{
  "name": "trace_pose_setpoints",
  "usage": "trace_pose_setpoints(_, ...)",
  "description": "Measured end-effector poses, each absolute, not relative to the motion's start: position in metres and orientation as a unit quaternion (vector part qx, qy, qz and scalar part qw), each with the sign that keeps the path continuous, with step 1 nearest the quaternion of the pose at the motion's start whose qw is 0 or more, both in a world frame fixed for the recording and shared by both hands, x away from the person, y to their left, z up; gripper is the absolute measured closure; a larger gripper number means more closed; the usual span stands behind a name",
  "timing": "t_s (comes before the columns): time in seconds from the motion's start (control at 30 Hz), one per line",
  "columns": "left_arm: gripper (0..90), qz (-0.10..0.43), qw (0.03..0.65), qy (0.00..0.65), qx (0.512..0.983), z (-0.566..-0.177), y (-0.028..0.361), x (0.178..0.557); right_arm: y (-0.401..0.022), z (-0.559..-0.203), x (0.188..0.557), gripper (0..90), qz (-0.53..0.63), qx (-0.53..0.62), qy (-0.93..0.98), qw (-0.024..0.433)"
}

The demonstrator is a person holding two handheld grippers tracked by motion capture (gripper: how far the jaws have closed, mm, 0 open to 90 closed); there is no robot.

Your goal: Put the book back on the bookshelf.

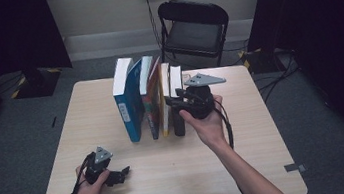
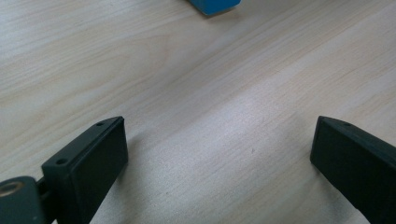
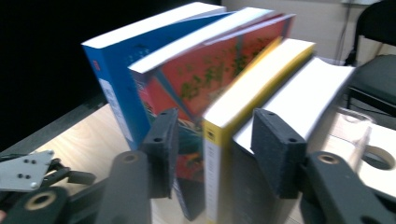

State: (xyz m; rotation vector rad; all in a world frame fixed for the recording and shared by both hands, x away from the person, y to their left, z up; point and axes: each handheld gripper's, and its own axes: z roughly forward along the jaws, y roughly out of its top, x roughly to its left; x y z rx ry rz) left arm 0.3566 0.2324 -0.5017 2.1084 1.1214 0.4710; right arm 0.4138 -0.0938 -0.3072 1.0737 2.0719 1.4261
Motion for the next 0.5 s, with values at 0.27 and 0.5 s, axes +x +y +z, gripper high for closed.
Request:
trace_pose_setpoints(0.27, 3.8, 0.181, 0.346, 0.432, 0.813, -0.502, 0.232, 0.357, -0.078, -0.314, 0.432, 58.9, 0.491, 0.404, 0.747, 0.193)
trace_pose_setpoints(0.5, 3.8, 0.181, 0.347, 0.432, 0.813, -0.502, 0.232, 0.357, -0.071, -0.311, 0.437, 62.2, 0.476, 0.414, 0.747, 0.21)
